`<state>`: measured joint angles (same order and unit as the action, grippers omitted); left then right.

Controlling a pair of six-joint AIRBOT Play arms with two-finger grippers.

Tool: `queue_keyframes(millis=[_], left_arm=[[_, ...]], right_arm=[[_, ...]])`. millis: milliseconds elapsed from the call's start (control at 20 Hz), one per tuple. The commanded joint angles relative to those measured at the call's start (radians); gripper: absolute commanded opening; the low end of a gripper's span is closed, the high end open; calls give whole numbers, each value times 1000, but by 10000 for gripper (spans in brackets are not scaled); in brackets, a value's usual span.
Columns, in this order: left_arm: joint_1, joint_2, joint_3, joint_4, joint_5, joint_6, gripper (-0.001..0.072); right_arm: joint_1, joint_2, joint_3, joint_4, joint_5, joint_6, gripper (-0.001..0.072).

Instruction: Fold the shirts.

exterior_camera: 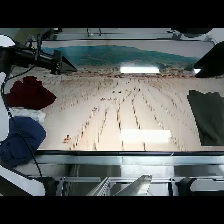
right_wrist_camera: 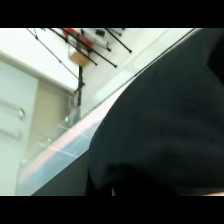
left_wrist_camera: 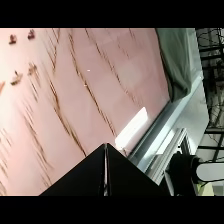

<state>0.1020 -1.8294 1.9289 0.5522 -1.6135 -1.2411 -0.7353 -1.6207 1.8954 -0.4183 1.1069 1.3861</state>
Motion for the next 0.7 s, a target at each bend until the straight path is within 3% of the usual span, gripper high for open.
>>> queue_keyframes(millis=[0,200,350,500,650], left_arm=[[-2,-6,0,4,24,2,14],[-4,-22,0,4,-16,1,15],[-4,-37,0,3,-45,1,15],[-5,-66,0,2,-62,1,14],[-17,-113,0,2,-74,1,14]], right_arm=[[-44,-19,20,-176,48,222,18],[-77,49,-130,-455,161,344,16],[-94,237,-493,-665,164,449,16],[-202,438,-822,-680,132,470,17],[-332,533,-1007,-679,154,443,19]])
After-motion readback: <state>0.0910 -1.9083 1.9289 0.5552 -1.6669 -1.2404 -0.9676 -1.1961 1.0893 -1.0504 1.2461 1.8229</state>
